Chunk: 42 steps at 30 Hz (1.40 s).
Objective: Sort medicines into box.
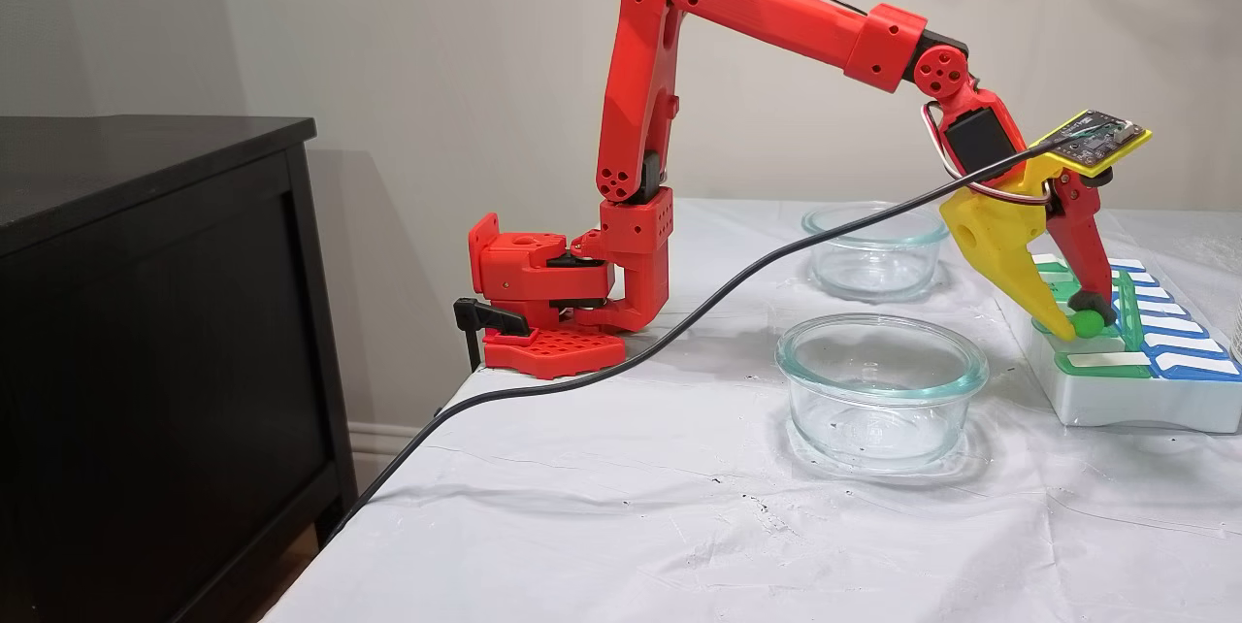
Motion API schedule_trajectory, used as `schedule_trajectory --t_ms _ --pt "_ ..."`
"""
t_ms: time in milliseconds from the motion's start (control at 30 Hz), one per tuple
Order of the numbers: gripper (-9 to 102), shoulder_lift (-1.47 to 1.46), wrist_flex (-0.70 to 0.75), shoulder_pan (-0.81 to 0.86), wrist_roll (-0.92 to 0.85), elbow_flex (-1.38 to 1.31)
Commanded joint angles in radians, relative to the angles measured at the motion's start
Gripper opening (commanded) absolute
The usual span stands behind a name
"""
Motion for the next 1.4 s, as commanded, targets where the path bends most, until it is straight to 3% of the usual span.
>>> schedule_trajectory --t_ms 0,300,600,833,1000,1133,1367 --pt "0 0.023 -0.008 -0.009 0.006 -0.13" --pt "15 0.017 0.017 -0.002 -0.028 -0.127" --pt "18 0.008 0.044 -0.002 -0.026 -0.141" --pt "13 0.04 0.104 0.0 -0.031 -0.163" --pt "0 0.117 0.179 -0.021 -0.015 -0.184" --pt "0 0.193 0.25 -0.066 0.029 -0.202" --pt "0 0.314 0.153 -0.179 0.143 -0.115"
